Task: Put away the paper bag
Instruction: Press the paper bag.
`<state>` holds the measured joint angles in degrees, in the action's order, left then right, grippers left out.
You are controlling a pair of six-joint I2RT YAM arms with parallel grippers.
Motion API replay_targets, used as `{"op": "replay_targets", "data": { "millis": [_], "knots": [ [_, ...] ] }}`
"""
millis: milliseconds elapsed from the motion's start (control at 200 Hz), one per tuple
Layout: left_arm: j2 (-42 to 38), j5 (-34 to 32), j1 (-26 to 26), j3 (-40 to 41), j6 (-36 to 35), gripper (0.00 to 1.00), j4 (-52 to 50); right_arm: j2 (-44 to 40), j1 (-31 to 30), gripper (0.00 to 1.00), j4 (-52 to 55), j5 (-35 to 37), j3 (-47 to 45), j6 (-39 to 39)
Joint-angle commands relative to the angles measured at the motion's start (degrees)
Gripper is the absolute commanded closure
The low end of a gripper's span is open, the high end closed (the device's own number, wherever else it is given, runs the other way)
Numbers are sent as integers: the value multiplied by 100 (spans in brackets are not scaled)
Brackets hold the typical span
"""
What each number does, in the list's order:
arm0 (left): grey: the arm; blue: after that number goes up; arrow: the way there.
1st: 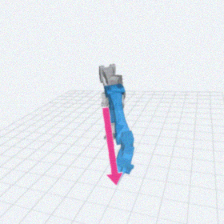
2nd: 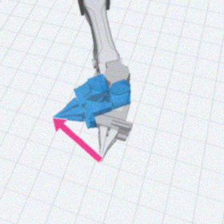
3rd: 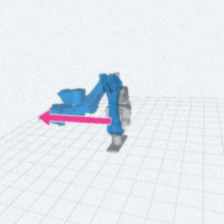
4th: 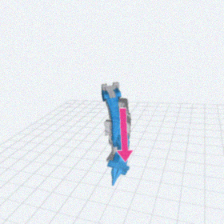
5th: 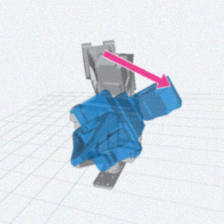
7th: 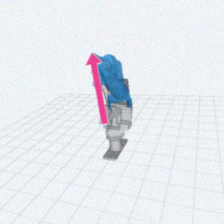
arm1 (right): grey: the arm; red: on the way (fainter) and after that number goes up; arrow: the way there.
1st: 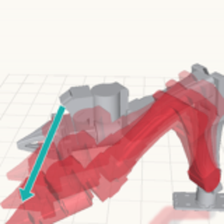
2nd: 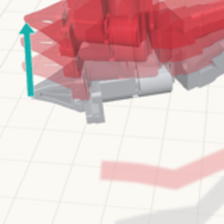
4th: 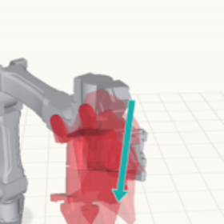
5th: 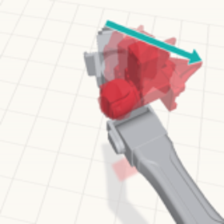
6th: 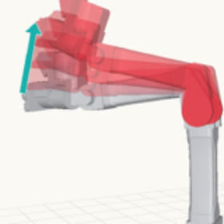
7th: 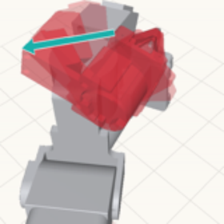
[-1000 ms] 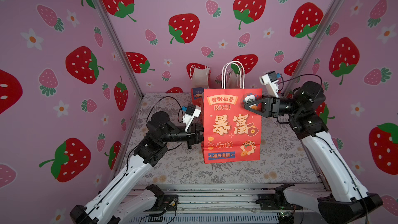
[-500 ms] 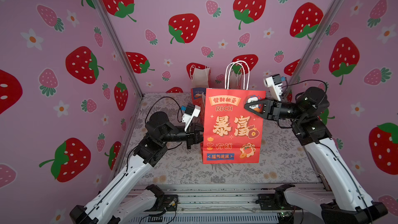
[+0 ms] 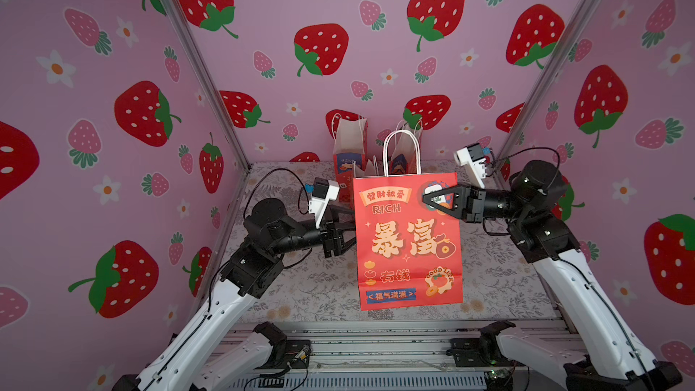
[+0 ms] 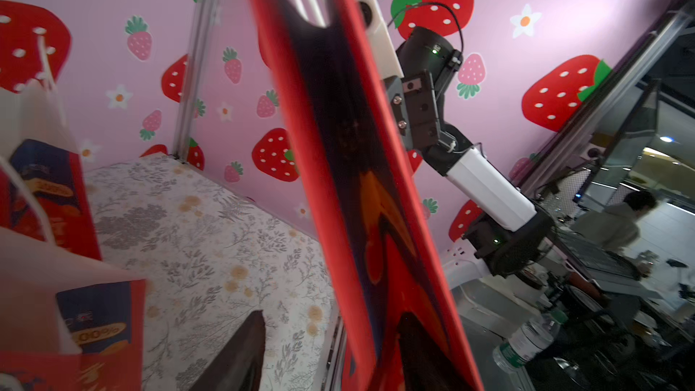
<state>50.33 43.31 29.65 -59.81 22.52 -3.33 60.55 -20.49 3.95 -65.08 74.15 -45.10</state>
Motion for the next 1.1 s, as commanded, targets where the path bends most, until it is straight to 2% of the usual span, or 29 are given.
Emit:
{"op": "replay_targets", "data": {
  "millis": [0, 75, 145, 245, 315, 385, 540, 755, 971, 1046, 1096],
  "knots": [
    [-346, -845, -239, -144, -25, 41, -314, -175, 38, 100, 108, -5, -163, 152],
    [-524, -1035, -414, -80, 19, 39, -363, -195, 80, 100, 108, 7, -237, 116],
    [-556, -972, -601, -48, 171, 28, -253, -222, 98, 100, 106, 95, -281, 122],
    [-181, -202, -847, -177, 636, 11, 227, -181, 98, 100, 17, 150, -295, 139],
    [174, 310, -869, -284, 1006, 5, 709, -61, 97, 100, -578, 27, -428, -284],
    [425, 517, -873, -441, 1167, 0, 875, 104, 95, 100, -761, -159, -377, -482],
    [973, 748, -883, -760, 1445, 1, 1076, 177, 98, 100, -691, -374, -126, -501],
    [1428, 1006, -777, -364, 2519, 0, 2700, 49, 49, 100, -881, -366, -158, -719],
    [1515, 800, -3, -556, 1885, 12, 2183, 249, 56, 100, -476, -459, 137, -386],
    [1524, 708, 155, -499, 1877, 22, 2286, 240, 53, 100, -367, -333, 226, -184],
    [1516, 641, 198, -466, 1863, 33, 2310, 208, 54, 100, -368, -322, 244, -97]
  ]
}}
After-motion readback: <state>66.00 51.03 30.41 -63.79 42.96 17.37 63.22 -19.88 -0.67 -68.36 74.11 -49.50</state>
